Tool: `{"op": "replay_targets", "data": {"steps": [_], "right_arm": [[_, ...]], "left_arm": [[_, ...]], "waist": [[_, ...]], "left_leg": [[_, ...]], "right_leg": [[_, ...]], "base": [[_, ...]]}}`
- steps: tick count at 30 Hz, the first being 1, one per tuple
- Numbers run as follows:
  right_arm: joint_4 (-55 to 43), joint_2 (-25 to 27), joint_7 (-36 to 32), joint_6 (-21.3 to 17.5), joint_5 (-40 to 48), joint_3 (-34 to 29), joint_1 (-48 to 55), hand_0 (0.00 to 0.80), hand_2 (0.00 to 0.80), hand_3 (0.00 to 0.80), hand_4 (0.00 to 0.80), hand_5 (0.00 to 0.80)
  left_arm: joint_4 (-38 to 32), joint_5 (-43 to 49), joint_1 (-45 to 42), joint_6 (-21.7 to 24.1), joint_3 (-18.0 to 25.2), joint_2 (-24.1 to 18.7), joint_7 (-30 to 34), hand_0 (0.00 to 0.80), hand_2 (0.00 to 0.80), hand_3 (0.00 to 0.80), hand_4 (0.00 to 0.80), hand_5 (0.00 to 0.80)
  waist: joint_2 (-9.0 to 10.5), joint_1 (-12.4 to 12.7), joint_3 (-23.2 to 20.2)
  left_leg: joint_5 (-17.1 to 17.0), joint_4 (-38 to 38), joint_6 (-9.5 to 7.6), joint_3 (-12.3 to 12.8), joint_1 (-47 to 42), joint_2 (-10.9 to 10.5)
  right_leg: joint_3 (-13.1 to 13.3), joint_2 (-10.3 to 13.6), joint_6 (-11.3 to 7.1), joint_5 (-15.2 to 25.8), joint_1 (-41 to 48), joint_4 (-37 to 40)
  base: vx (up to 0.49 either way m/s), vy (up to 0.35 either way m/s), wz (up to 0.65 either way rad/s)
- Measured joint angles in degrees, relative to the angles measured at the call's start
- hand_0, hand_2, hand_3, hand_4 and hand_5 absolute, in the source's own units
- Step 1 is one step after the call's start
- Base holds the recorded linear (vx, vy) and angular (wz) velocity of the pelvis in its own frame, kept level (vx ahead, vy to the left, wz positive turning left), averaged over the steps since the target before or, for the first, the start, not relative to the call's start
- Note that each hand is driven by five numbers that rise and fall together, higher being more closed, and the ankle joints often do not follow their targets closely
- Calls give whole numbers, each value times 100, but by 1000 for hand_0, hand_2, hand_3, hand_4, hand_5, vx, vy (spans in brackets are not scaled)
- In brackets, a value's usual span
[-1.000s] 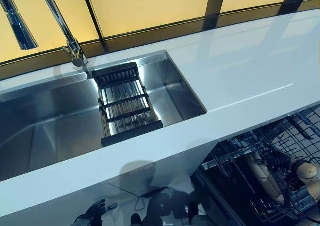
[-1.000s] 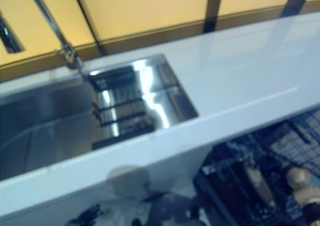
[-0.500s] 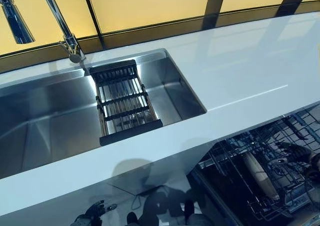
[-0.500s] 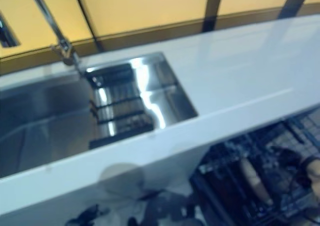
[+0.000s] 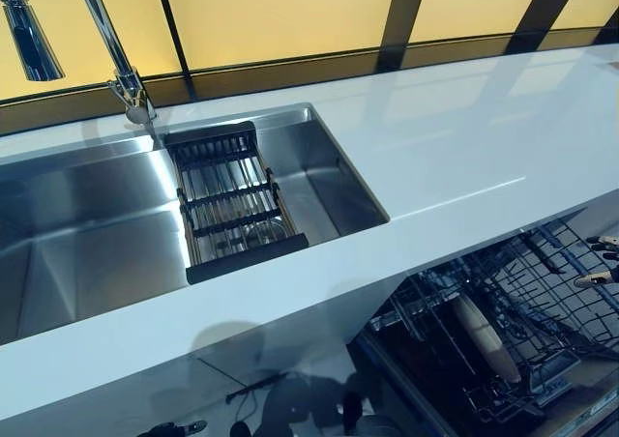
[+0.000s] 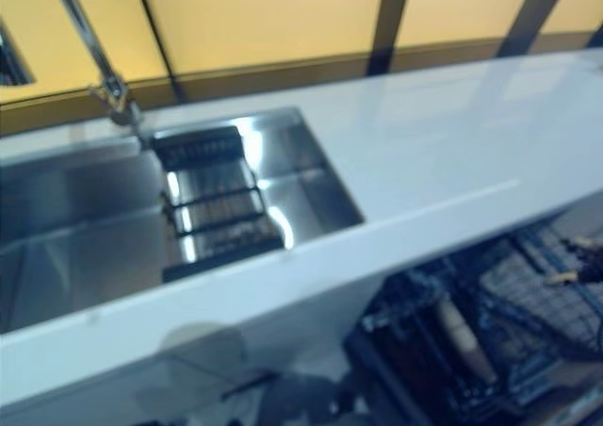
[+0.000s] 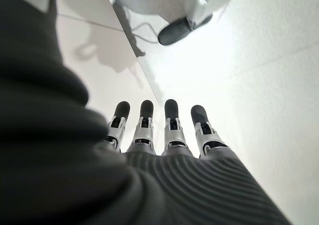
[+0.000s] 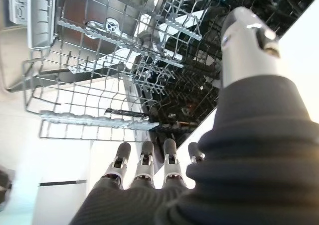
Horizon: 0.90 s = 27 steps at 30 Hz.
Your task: Take plates into dishwasher
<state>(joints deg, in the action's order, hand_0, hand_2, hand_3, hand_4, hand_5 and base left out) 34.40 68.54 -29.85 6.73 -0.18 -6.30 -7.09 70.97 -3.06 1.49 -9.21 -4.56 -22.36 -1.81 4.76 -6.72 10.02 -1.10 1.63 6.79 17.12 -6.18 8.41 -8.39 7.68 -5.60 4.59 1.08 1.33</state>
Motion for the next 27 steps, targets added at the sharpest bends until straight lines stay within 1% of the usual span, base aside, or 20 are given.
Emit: {"op": "replay_targets", "data": {"steps": [4,6,7,8,9,10,11,12,13,15,16,17,18,20,21,22,23,24,26,27], "right_arm": [[76,-26,256,90,279,-253,463,0,0,0,0,0],[-34,-67,317,107,314,-593,768,0,0,0,0,0],[-64,-102,317,108,308,-764,777,0,0,0,0,0],[-72,-136,317,120,303,-925,774,0,0,0,0,0],[-56,-196,306,126,305,-1016,767,0,0,0,0,0],[-52,-199,301,142,309,-1054,841,0,0,0,0,0],[-40,-190,295,210,308,-1098,977,0,0,0,0,0],[-66,-182,296,246,312,-1118,1033,0,0,0,0,0],[-57,-164,298,217,326,-1122,1044,0,0,0,0,0],[63,-162,287,134,315,-1093,987,0,0,0,0,0],[210,-170,287,54,314,-1061,865,0,0,0,0,0],[409,-172,289,-16,310,-943,649,0,0,0,0,0],[558,-189,297,-60,310,-849,443,0,0,0,0,0],[872,-188,287,-137,313,-452,139,0,0,0,0,0],[945,-194,286,-138,313,-357,85,0,0,0,0,0],[1148,-148,292,-128,316,-180,-48,0,0,0,0,0],[1162,-182,299,-119,320,-184,-40,0,0,0,0,0],[1141,-256,290,-101,334,-159,-20,0,0,0,0,0],[1308,-506,287,8,375,-211,226,0,0,0,0,0],[1397,-542,295,71,377,-211,234,0,0,0,0,0]], "left_arm": [[3,351,257,-105,-15,-329,7,0,0,0,0,0],[-25,428,213,-203,-15,-464,-31,0,0,0,0,0],[-40,416,195,-302,-21,-471,-72,0,0,0,0,0],[-91,394,183,-405,-26,-461,-114,0,0,0,0,0],[-136,325,144,-445,-21,-475,-181,0,0,0,0,0],[-121,316,128,-488,-15,-482,-206,0,0,0,0,0],[-96,204,145,-580,17,-489,-222,0,0,0,0,0],[-68,152,114,-656,40,-516,-236,0,0,0,0,0],[-5,105,93,-685,126,-595,-238,0,0,0,0,0],[-2,106,87,-742,109,-813,-242,0,0,0,0,0],[-9,105,118,-745,110,-950,-260,0,0,0,0,0],[-16,104,137,-747,117,-1060,-279,0,0,0,0,0],[-15,103,171,-756,121,-1068,-281,0,0,0,0,0],[8,-17,314,-782,126,-1100,-290,0,0,0,0,0],[1,-64,366,-780,128,-1110,-299,0,0,0,0,0],[-8,-267,531,-779,138,-1037,-335,0,0,0,0,0],[-15,-319,615,-771,143,-1037,-356,0,0,0,0,0],[-14,-344,646,-764,160,-1085,-401,0,0,0,0,0],[-27,-346,855,-601,133,-1184,-441,0,0,0,0,0],[-51,-348,899,-525,128,-1158,-429,0,0,0,0,0]], "waist": [[356,-31,96],[539,-29,100],[530,-42,120],[405,-7,160],[212,-8,194],[104,-74,214],[-90,-111,195],[-203,-63,130],[-163,35,67],[-8,179,-77],[116,304,-162],[282,431,-269],[257,509,-270],[229,639,-247],[289,672,-226],[272,741,-218],[180,768,-204],[251,768,-184],[529,655,-43],[559,593,-12]], "left_leg": [[154,-244,-44,66,-13,-77],[222,-301,-126,330,-24,-188],[284,-368,-164,418,71,-218],[438,-508,-317,352,235,-137],[394,-512,-401,515,349,59],[350,-484,-430,549,392,180],[203,-312,-434,684,391,331],[122,-183,-430,825,296,412],[29,-185,-373,981,297,411],[4,-316,-347,1142,486,431],[11,-456,-344,1153,653,442],[43,-623,-300,1074,813,461],[38,-787,-301,871,933,602],[37,-1852,-333,390,1522,1077],[178,-2085,-277,353,1731,1128],[348,-2161,-234,250,2023,850],[446,-2107,-308,219,2157,780],[384,-2138,-256,146,2177,758],[164,-2031,-280,-58,2331,664],[152,-2055,-277,-128,2406,665]], "right_leg": [[2,135,-61,23,-27,-126],[-46,223,-157,274,-174,-112],[-63,198,-263,497,-380,-224],[-46,126,-505,905,-650,-232],[-84,-21,-585,1482,-737,-13],[-161,-68,-558,1427,-787,-185],[-326,-106,-381,904,-954,-1112],[-332,12,-344,395,-924,-1939],[-309,251,-425,34,-717,-2316],[-308,592,-774,-248,-380,-2394],[-337,750,-853,-296,-252,-2279],[-334,731,-863,-166,-14,-1733],[-439,535,-819,-172,181,-1239],[-867,204,-681,-204,370,-735],[-932,182,-600,-244,378,-694],[-956,131,-281,-463,293,-639],[-910,-19,-256,-623,231,-652],[-914,-15,-269,-709,221,-650],[-928,-7,-237,-1048,184,-742],[-947,-12,-208,-1121,162,-770]], "base": [[-69,135,-12],[-311,330,-64],[-385,171,-104],[-380,115,-106],[-296,67,-75],[-252,12,-41],[-314,-62,-44],[-396,-112,-68],[-452,-179,-75],[-365,-214,-60],[-316,-245,-71],[-398,-332,-75],[-485,-403,-62],[-453,-392,-29],[-371,-350,-26],[-332,-274,-35],[-320,-215,-34],[-293,-128,2],[-256,-113,45],[-270,-123,32]]}}
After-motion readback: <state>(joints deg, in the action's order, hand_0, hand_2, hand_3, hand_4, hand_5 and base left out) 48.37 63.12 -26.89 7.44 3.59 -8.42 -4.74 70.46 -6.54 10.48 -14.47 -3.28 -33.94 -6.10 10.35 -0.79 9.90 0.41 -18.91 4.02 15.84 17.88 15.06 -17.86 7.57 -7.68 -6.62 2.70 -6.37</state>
